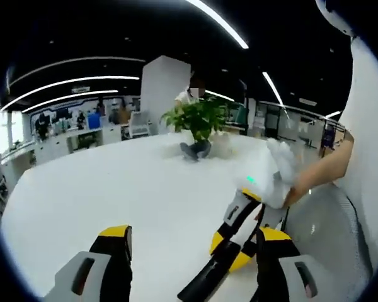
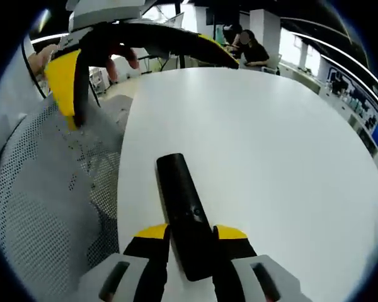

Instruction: Press the specified remote control buttons in sequence, fully releasing each button before pressing the next.

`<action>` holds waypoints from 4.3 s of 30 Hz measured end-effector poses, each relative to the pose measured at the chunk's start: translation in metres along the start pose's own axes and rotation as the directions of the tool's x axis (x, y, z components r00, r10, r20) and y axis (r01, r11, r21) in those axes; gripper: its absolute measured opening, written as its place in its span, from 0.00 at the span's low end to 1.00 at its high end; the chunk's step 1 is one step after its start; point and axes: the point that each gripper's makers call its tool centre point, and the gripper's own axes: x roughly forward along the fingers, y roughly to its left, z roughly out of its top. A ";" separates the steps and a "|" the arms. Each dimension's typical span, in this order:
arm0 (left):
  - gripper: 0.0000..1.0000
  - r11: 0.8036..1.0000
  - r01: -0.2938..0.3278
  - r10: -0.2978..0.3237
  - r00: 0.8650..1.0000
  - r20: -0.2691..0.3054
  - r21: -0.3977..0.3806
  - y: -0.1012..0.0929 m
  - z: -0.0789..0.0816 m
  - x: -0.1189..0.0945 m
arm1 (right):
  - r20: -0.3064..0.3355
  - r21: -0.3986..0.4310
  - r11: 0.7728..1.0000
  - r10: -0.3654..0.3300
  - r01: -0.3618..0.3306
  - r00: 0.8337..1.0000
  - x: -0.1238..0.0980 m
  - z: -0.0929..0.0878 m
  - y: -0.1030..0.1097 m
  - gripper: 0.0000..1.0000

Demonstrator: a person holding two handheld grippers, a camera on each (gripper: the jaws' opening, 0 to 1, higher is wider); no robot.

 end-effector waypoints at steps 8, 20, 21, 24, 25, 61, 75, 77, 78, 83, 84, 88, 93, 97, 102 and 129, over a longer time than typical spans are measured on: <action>0.93 0.992 -0.125 0.126 0.985 0.118 -0.015 0.019 0.028 -0.023 | -0.002 0.037 0.999 -0.013 0.013 1.000 -0.006 -0.008 -0.006 0.27; 1.00 0.982 -0.187 0.189 0.958 0.214 -0.032 0.019 0.044 -0.037 | -0.006 0.047 0.999 -0.014 0.015 1.000 -0.008 -0.011 -0.008 0.35; 1.00 0.981 -0.192 0.195 0.956 0.218 -0.036 0.019 0.045 -0.039 | -0.006 0.047 0.999 -0.013 0.013 1.000 -0.008 -0.011 -0.008 0.36; 1.00 0.978 -0.199 0.209 0.950 0.230 -0.067 0.030 0.045 -0.049 | -0.020 0.038 0.999 -0.008 0.009 1.000 -0.005 -0.013 -0.008 0.37; 1.00 0.977 -0.201 0.211 0.950 0.231 -0.068 0.030 0.045 -0.049 | -0.022 0.035 0.999 -0.008 0.009 1.000 -0.005 -0.013 -0.008 0.37; 1.00 0.957 -0.280 0.290 0.941 0.176 -0.079 0.042 0.026 -0.068 | -0.110 -0.041 0.999 -0.010 0.006 0.994 -0.001 -0.007 -0.075 0.23; 1.00 0.953 -0.282 0.297 0.941 0.160 -0.111 0.047 0.019 -0.069 | -0.188 -0.085 0.995 -0.059 0.044 0.980 -0.007 -0.005 -0.140 0.22; 1.00 0.952 -0.282 0.298 0.942 0.156 -0.116 0.047 0.018 -0.069 | -0.206 -0.091 0.995 -0.068 0.050 0.976 -0.008 -0.005 -0.146 0.22; 1.00 0.952 -0.282 0.298 0.942 0.155 -0.117 0.047 0.018 -0.069 | -0.214 -0.099 0.994 -0.076 0.056 0.974 -0.008 -0.005 -0.150 0.22; 0.99 0.956 -0.272 0.285 0.952 0.117 -0.109 0.045 0.011 -0.065 | -0.232 -0.129 0.990 -0.081 0.052 0.969 -0.007 -0.002 -0.164 0.23; 0.99 0.957 -0.271 0.282 0.953 0.112 -0.102 0.044 0.010 -0.064 | -0.233 -0.132 0.990 -0.075 0.045 0.970 -0.006 -0.001 -0.166 0.23; 0.99 0.958 -0.260 0.275 0.954 0.122 -0.123 0.042 0.012 -0.062 | -0.245 -0.152 0.987 -0.081 0.044 0.966 -0.004 0.003 -0.176 0.23; 0.99 0.956 -0.262 0.278 0.952 0.129 -0.128 0.042 0.013 -0.062 | -0.240 -0.113 0.992 -0.083 0.057 0.967 -0.003 0.005 -0.186 0.24; 0.99 0.954 -0.266 0.284 0.949 0.135 -0.138 0.043 0.015 -0.064 | -0.233 -0.116 0.992 -0.078 0.052 0.969 -0.002 0.005 -0.185 0.25; 0.99 0.952 -0.273 0.292 0.947 0.135 -0.142 0.044 0.014 -0.065 | -0.102 -0.018 0.993 -0.120 0.118 0.988 -0.007 0.016 -0.184 0.31; 0.99 0.968 -0.222 0.239 0.958 0.159 -0.116 0.025 0.024 -0.067 | 0.312 0.417 0.838 -0.497 0.353 0.810 -0.119 0.019 -0.107 0.86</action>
